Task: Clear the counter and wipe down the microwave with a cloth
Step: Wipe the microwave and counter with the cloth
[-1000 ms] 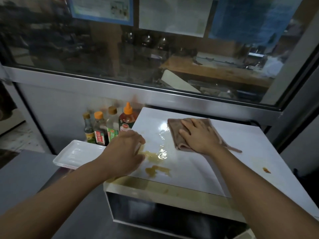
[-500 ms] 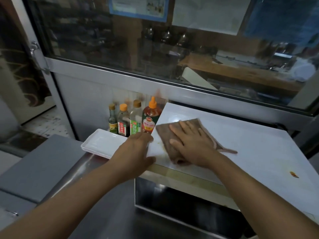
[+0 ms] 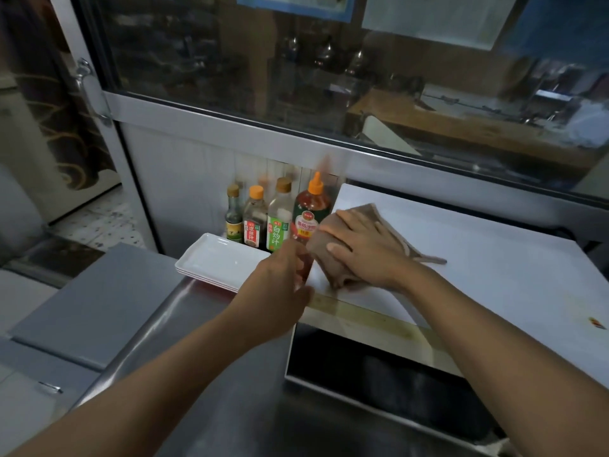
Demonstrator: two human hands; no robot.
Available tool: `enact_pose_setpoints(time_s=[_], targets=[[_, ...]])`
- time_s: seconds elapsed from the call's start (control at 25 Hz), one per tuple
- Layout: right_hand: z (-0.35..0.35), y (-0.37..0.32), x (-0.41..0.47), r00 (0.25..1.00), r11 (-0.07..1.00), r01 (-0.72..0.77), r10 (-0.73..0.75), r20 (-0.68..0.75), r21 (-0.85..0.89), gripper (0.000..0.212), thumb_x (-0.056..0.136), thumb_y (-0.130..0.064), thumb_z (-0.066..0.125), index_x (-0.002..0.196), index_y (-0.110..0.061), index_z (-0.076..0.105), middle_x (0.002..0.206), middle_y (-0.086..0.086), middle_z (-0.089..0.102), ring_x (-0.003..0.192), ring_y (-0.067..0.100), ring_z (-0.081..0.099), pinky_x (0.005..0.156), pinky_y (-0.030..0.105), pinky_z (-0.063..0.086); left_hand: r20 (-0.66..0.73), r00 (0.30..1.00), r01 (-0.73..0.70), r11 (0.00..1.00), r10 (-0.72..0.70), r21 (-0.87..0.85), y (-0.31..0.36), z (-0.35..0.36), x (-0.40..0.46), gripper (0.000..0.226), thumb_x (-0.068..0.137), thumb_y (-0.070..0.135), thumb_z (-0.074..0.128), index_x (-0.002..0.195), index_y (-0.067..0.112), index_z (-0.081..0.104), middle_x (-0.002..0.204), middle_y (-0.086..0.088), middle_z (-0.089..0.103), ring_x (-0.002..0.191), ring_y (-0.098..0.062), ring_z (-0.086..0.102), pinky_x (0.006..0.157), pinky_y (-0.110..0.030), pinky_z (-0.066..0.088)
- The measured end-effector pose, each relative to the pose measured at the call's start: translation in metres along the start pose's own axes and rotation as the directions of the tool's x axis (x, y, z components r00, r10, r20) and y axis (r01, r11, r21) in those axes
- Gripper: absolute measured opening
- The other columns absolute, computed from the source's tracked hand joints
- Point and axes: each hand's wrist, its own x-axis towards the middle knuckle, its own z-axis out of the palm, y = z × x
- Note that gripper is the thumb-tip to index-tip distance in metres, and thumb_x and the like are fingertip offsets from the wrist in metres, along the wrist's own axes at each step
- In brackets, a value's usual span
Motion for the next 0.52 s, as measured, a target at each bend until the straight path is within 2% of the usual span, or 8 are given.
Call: enact_pose_setpoints(time_s=[0.08,0.16,0.24,0.36,0.44,0.52], targets=[[0.007,-0.017,-0.032,0.997,0.997,0.076,-0.076,-0.017,0.004,0.048,0.094,-0.05,0.028,0.141,-0.043,0.027,0.158,-0.01,0.009,0.145,0.013,0.003,0.117,0.048,0.01,-0.045,0.999,0.012,1.0,-0.011,0.018,-0.004,-0.004,-0.006,0.028,0.085,0.008,0.06,0.11,0.011,0.048,0.1,-0.003,0.058,0.089,-0.02,0.056,0.069,-0.026,0.043],[0.014,-0.04,-0.059,0.991,0.99,0.117,-0.122,-0.058,-0.076,0.053,0.09,-0.053,0.028,0.141,-0.04,0.028,0.158,-0.008,0.012,0.146,0.015,0.006,0.117,0.047,0.012,-0.058,0.998,0.007,0.999,-0.005,0.034,-0.007,-0.009,-0.012,0.021,0.086,0.008,0.059,0.105,0.009,0.05,0.098,-0.007,0.058,0.085,-0.022,0.056,0.065,-0.021,0.042],[0.022,-0.061,-0.076,0.988,0.981,0.107,-0.122,-0.089,-0.161,0.055,0.09,-0.05,0.036,0.142,-0.034,0.026,0.157,-0.007,0.015,0.146,0.017,0.008,0.117,0.047,0.014,-0.048,0.999,0.004,1.0,-0.002,0.03,-0.01,-0.013,-0.016,0.019,0.086,0.008,0.059,0.103,0.009,0.051,0.097,-0.007,0.058,0.084,-0.021,0.055,0.067,-0.023,0.042],[0.023,-0.061,-0.095,0.99,0.988,0.055,-0.072,-0.121,-0.143,0.055,0.096,-0.041,0.036,0.147,-0.037,0.016,0.158,-0.013,0.013,0.146,0.011,0.006,0.119,0.041,0.012,-0.016,0.998,-0.055,0.998,0.055,0.014,-0.008,-0.011,-0.02,0.018,0.086,0.009,0.059,0.103,0.009,0.052,0.097,-0.005,0.056,0.083,-0.018,0.052,0.068,-0.022,0.041],[0.02,-0.04,-0.117,0.993,0.994,0.025,-0.037,-0.111,-0.102,0.056,0.099,-0.04,0.032,0.146,-0.043,0.001,0.157,-0.016,0.005,0.145,0.005,-0.001,0.12,0.034,0.005,-0.002,0.995,-0.098,0.995,0.098,0.008,-0.003,-0.006,-0.018,0.018,0.085,0.008,0.059,0.101,0.01,0.052,0.094,-0.002,0.053,0.082,-0.016,0.048,0.064,-0.019,0.034],[0.015,-0.011,-0.147,0.995,0.992,-0.028,0.017,-0.097,-0.12,0.055,0.1,-0.042,0.026,0.141,-0.044,-0.01,0.156,-0.017,-0.001,0.145,0.004,-0.004,0.12,0.034,0.005,0.018,0.994,-0.108,0.994,0.108,0.007,0.001,-0.001,-0.015,0.023,0.084,0.009,0.059,0.106,0.012,0.052,0.096,0.004,0.049,0.086,-0.014,0.047,0.069,-0.02,0.033]])
